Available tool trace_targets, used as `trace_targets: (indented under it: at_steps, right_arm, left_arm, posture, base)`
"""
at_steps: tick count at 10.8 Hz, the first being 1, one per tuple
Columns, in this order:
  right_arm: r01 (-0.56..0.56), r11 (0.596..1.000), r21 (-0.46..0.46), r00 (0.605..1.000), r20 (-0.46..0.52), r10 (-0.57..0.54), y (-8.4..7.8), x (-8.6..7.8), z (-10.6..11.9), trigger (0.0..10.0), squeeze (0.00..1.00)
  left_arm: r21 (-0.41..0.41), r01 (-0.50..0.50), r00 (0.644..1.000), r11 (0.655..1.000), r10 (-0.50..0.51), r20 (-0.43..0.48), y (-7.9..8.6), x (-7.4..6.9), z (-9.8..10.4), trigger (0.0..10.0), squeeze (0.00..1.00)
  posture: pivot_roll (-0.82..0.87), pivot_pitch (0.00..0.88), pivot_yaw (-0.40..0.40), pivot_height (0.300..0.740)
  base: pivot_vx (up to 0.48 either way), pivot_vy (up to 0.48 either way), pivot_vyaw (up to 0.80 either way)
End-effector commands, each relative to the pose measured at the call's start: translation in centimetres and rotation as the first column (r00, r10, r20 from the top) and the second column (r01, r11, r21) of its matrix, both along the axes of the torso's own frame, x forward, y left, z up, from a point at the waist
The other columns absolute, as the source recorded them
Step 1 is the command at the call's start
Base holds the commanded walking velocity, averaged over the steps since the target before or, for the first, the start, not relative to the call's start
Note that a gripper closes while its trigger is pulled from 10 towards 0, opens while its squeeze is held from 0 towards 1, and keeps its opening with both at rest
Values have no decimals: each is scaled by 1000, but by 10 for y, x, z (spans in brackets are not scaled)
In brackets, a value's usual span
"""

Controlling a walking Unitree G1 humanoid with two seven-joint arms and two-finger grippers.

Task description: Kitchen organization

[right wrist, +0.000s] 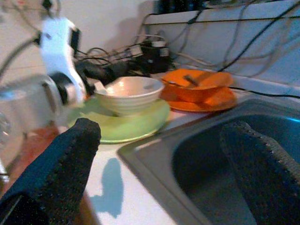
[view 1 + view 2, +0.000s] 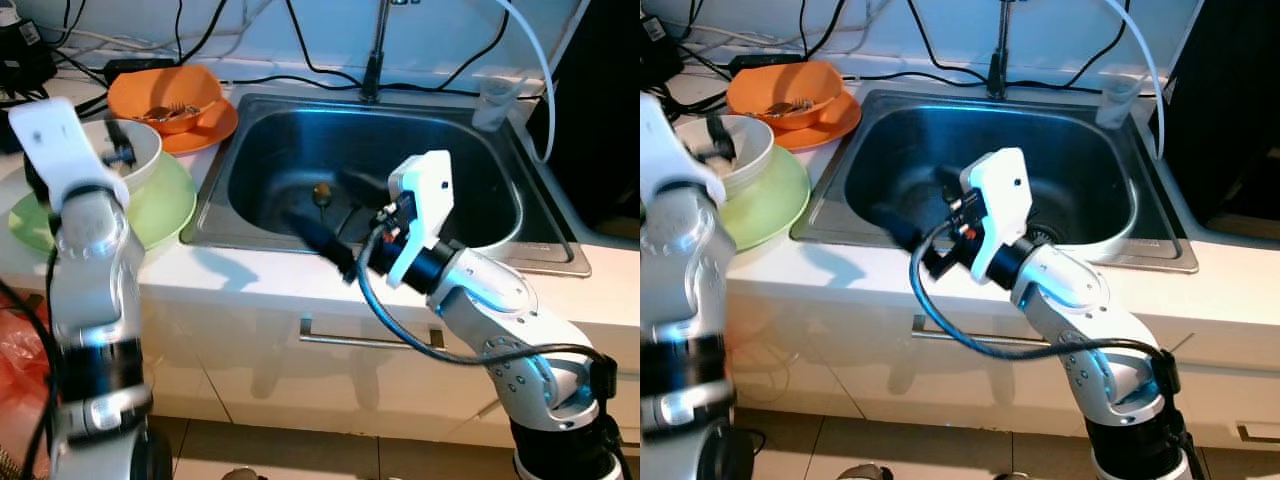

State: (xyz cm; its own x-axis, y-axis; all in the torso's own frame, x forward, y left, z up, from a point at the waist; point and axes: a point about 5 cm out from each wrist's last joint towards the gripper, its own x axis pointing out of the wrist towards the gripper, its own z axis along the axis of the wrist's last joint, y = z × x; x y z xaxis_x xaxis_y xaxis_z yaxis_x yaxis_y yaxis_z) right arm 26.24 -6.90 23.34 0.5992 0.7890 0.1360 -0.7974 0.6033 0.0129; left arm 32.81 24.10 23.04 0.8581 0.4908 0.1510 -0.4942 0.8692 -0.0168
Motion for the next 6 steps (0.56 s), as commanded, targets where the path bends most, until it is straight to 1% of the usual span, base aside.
trace_targets:
  at_steps: [1,2,3,4,5,6]
  right_arm:
    - [-12,1000,-3,1000,-4,12,-4,-1,1,10000,0]
    - [-24,1000,-11,1000,-4,24,-4,-1,0,10000,0]
    - [-39,999,-18,999,-4,39,-3,-3,0,10000,0]
    - [-44,999,-18,999,-5,44,-3,-3,-1,10000,0]
    - [-47,999,-25,999,-2,46,-3,-3,-1,10000,0]
    - [-47,999,-27,999,-1,47,-3,-3,-1,10000,0]
  left_arm:
    - [15,-24,1000,1000,24,-1,-2,-3,2,10000,0]
    - [14,-46,999,999,46,-21,-1,-7,1,10000,0]
    - [-4,-54,998,999,54,-43,0,-9,-4,10000,0]
    - [-29,-64,996,998,62,-61,1,-9,-9,10000,0]
    - [-35,-83,993,996,80,-84,2,-9,-11,10000,0]
    - [-63,-102,991,993,96,-91,4,-7,-11,10000,0]
  posture:
    - [66,52,-12,740]
    - [68,52,-15,740]
    - [69,50,-17,740]
    - [68,49,-18,740]
    - [67,47,-19,740]
    - [67,46,-19,740]
  base:
    - [0,0,0]
    - [0,0,0]
    - [0,0,0]
    - [0,0,0]
    - [0,0,0]
    - [0,0,0]
